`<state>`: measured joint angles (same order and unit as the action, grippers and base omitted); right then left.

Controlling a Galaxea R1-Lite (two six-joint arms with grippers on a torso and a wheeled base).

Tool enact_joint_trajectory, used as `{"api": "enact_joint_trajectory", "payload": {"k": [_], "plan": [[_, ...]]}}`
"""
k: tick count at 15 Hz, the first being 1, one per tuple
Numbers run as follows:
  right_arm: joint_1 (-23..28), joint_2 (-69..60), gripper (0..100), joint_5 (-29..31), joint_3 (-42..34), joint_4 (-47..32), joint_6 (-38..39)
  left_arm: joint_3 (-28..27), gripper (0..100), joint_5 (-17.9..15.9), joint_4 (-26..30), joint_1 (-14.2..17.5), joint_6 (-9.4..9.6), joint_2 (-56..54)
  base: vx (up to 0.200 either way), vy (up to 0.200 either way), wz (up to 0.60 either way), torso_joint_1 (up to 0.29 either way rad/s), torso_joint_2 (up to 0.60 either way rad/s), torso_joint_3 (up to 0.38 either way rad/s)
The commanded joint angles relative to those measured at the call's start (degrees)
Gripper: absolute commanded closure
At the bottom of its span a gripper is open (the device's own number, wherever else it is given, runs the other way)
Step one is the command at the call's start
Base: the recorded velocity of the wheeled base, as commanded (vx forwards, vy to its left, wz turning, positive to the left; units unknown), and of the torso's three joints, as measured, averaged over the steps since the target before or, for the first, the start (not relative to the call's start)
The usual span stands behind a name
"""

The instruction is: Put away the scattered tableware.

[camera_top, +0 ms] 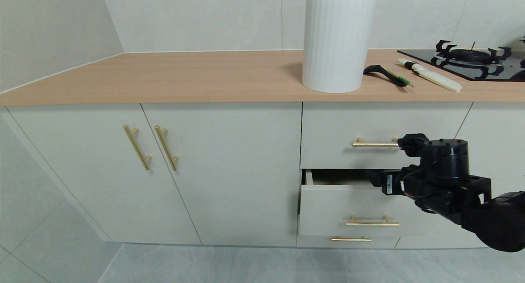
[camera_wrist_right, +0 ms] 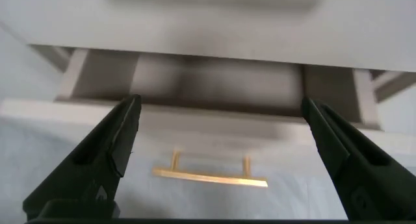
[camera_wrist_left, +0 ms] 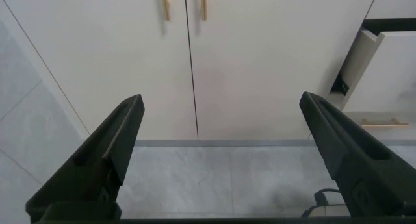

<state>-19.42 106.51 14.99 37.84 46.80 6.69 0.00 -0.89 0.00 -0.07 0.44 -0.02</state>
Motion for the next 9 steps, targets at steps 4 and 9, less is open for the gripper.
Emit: {"api": "enact_joint_trajectory", "payload": {"k": [4,9], "plan": [[0.08,11.18,0,1.18,0.04,8.04,-0.01,0.00,0,0.01,0.00,-0.01,0.00,0.02,0.000,0.000,0.00,0.000,0.00,0.000],[0.26,12.23,0,1.18,0.22,8.04,-0.01,0.00,0,0.01,0.00,-0.01,0.00,0.02,0.000,0.000,0.00,0.000,0.00,0.000]]}}
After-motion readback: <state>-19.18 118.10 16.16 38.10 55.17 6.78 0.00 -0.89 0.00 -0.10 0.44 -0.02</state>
